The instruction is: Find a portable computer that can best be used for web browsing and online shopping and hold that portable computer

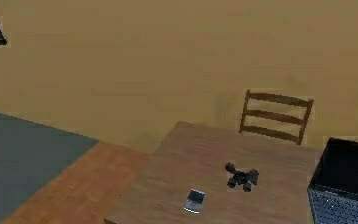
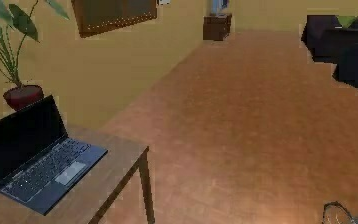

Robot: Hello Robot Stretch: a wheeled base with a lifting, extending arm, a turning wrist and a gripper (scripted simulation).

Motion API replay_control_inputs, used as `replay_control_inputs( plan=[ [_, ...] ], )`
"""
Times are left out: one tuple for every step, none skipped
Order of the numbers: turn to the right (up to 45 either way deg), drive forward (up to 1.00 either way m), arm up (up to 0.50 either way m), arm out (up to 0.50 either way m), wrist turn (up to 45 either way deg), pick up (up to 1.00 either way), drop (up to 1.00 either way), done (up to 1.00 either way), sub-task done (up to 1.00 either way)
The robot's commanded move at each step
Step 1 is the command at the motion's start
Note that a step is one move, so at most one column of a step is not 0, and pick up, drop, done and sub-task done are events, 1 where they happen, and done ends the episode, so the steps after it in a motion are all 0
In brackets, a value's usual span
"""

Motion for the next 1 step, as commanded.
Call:
replay_control_inputs(
  plan=[
    [-33.0, 0.00, 0.00, 0.00, 0.0, 0.00, 0.00, 0.00, 0.00]
  ],
)
